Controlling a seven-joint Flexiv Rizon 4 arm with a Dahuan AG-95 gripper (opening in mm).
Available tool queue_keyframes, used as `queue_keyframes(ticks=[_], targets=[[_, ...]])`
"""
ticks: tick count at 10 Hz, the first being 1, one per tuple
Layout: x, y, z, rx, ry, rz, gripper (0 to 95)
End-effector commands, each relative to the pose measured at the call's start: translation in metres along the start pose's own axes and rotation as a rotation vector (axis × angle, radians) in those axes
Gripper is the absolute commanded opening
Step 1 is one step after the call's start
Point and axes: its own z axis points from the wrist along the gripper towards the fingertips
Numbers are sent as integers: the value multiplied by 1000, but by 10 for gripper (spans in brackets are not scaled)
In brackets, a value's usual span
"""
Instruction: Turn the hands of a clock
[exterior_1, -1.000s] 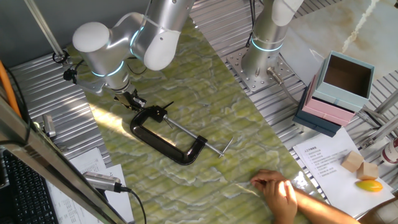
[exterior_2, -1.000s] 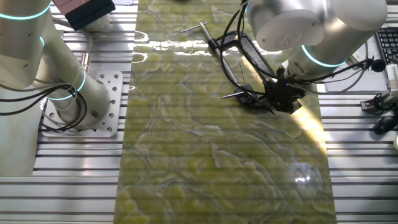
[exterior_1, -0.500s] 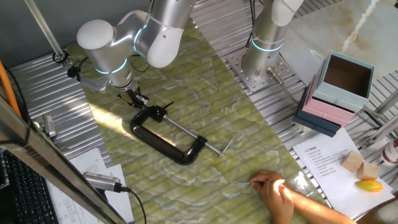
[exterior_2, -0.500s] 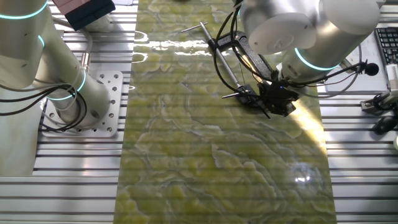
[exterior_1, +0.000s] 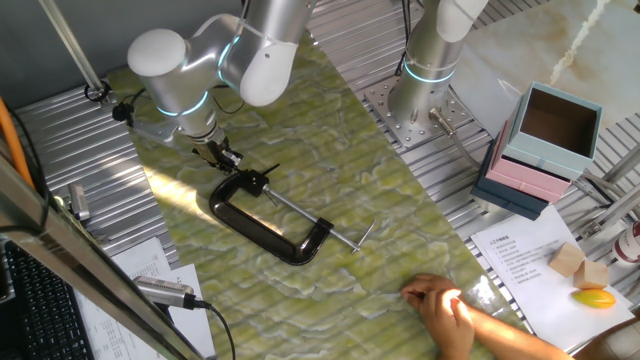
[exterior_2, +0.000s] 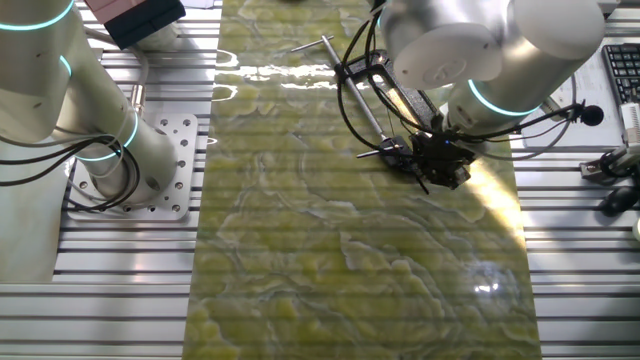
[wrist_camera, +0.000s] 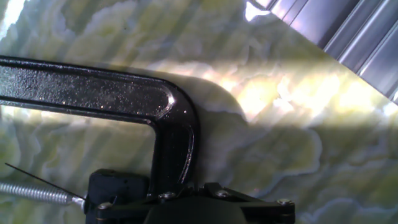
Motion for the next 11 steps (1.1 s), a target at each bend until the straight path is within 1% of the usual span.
queue_keyframes(ticks=[1,3,6,11], targets=[[4,1,1,-2,1,-7,0],[9,4,3,-3,1,-17,0],[13,5,3,-7,9,-42,0],[23,11,4,-5,15,-50,0]])
